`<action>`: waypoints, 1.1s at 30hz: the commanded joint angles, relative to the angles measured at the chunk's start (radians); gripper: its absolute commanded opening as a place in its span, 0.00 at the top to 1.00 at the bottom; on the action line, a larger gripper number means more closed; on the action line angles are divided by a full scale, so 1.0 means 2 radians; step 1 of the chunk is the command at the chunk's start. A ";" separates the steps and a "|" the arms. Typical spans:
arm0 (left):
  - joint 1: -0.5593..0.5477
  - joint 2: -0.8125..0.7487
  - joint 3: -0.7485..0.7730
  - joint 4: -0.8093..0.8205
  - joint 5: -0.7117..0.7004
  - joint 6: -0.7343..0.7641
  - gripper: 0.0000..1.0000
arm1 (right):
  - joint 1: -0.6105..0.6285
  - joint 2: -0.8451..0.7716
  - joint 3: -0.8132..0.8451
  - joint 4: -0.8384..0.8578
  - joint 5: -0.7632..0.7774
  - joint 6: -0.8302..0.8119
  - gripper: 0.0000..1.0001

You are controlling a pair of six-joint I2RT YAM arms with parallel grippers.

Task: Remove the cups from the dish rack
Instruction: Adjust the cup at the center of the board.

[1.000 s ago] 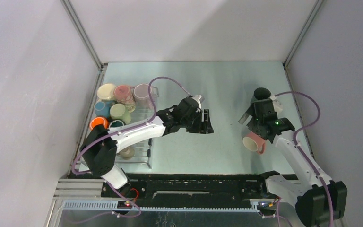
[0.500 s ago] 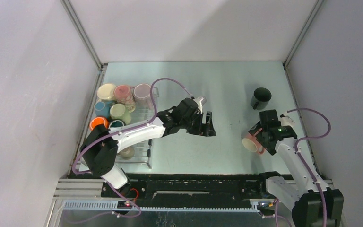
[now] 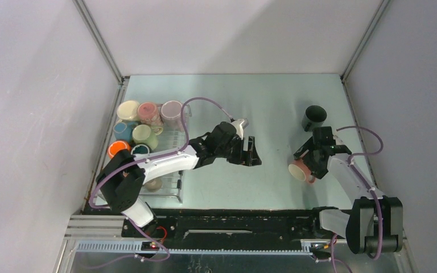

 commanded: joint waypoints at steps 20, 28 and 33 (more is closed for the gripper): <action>-0.040 0.033 -0.090 0.240 -0.122 0.081 0.31 | 0.095 0.131 0.088 0.081 -0.261 0.079 0.17; -0.049 0.061 -0.071 0.238 -0.146 0.094 0.37 | 0.094 0.158 0.115 0.080 -0.287 0.080 0.17; -0.050 0.079 -0.037 0.221 -0.160 0.111 0.41 | 0.093 0.164 0.121 0.083 -0.299 0.085 0.17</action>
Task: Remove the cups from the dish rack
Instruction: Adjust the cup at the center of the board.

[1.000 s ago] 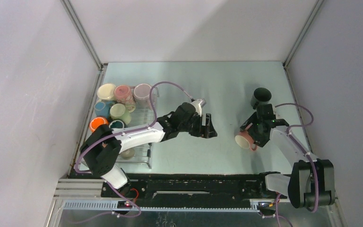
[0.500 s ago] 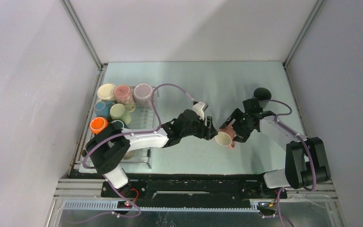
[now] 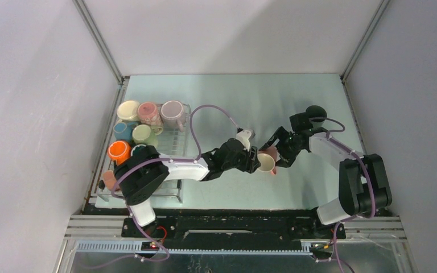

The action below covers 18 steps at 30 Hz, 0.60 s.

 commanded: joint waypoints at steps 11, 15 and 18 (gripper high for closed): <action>-0.001 0.029 0.117 -0.066 -0.040 0.032 0.83 | -0.006 -0.007 0.056 -0.006 -0.020 -0.002 0.15; -0.001 0.032 0.145 -0.105 -0.042 0.029 1.00 | -0.008 -0.017 0.073 -0.019 0.003 -0.014 0.11; 0.000 0.033 0.166 -0.132 -0.048 0.023 1.00 | -0.008 -0.033 0.094 -0.037 0.037 -0.030 0.06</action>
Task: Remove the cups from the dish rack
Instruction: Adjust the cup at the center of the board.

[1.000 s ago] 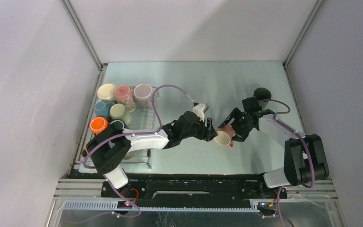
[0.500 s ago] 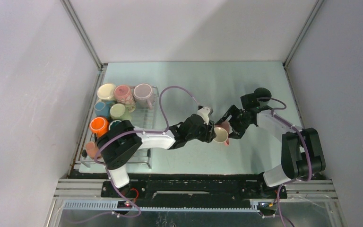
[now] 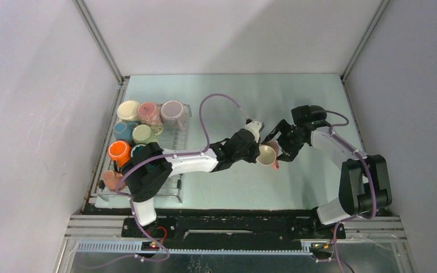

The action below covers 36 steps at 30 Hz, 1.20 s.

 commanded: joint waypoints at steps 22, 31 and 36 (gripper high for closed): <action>0.054 0.153 0.427 -0.350 0.021 -0.045 1.00 | -0.048 -0.274 0.144 -0.133 0.265 -0.099 0.00; 0.064 0.275 0.643 -0.461 0.024 -0.040 1.00 | -0.046 -0.333 0.153 -0.163 0.273 -0.114 0.00; 0.068 0.298 0.675 -0.462 0.022 -0.048 1.00 | -0.035 -0.336 0.153 -0.174 0.271 -0.112 0.00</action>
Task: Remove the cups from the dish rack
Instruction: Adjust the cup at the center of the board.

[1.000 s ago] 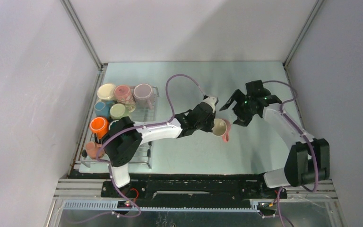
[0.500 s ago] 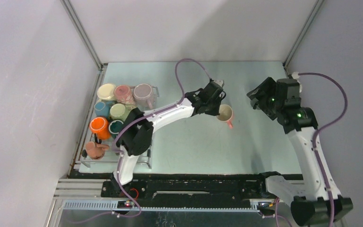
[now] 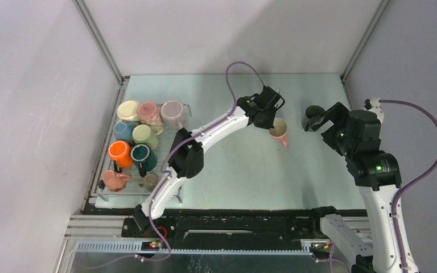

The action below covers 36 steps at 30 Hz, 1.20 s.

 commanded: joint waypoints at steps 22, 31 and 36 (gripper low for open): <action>0.010 0.029 0.084 0.024 0.000 -0.019 0.66 | 0.047 0.008 0.010 -0.022 0.027 -0.007 0.00; 0.012 0.014 0.092 0.034 0.004 -0.007 0.50 | 0.050 0.004 0.007 -0.026 0.028 -0.012 0.00; 0.016 -0.045 0.057 0.041 -0.003 0.003 0.35 | 0.052 0.005 0.003 -0.020 0.020 -0.019 0.00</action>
